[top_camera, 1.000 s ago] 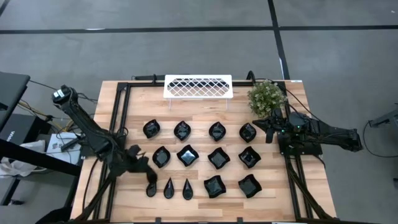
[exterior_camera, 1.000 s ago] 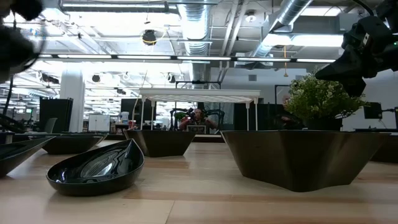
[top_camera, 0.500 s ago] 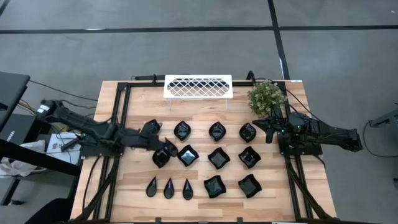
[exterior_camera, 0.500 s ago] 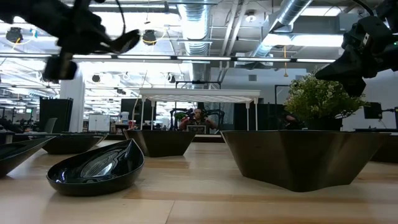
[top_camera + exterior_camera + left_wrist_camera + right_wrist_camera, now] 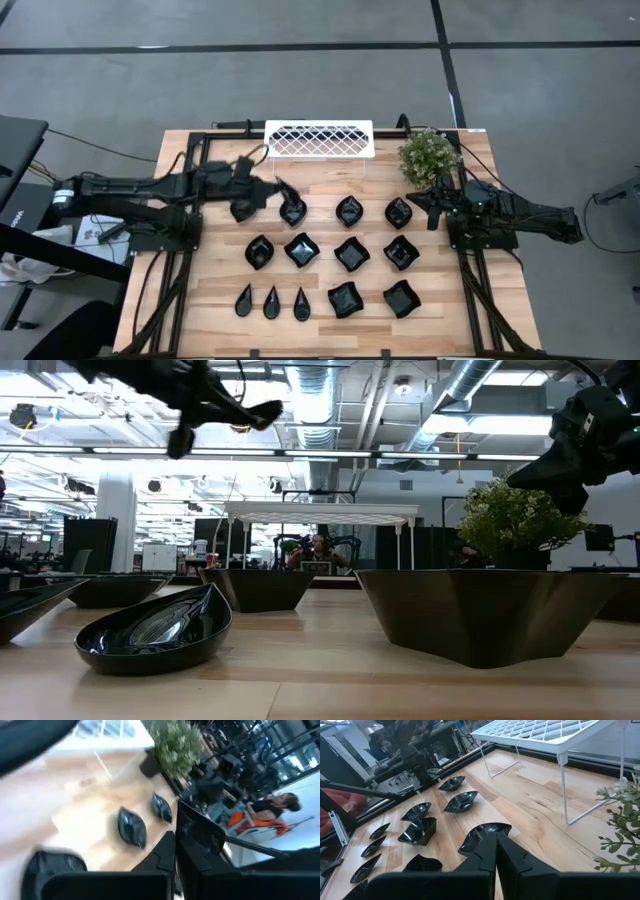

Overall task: Pick & Place Mini shaped plates
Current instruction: Put the black drop shaped plate on the shelf

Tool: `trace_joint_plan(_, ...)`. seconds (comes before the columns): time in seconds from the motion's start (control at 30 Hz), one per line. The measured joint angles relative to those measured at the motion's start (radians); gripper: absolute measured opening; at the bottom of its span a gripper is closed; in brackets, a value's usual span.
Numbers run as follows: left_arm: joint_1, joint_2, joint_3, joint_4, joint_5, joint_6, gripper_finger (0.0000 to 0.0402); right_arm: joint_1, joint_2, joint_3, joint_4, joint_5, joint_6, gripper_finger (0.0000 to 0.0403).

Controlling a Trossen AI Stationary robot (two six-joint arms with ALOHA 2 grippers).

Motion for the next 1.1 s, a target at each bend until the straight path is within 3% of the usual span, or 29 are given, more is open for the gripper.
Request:
trace_joint_plan(0.2,0.199,0.114,0.111,-0.02,0.172,0.148,0.0006,0.0,0.0,0.0,0.001,0.0,0.0,0.0)
trace_joint_plan(0.4,0.34,0.222,0.261,-0.193,0.263,0.265,0.0006,0.0,0.0,0.0,0.001,0.002,0.0,0.0)
trace_joint_plan(1.1,0.543,0.475,0.696,-0.634,0.292,0.454,0.0006,0.0,0.0,0.0,0.0,0.082,0.0,0.0)
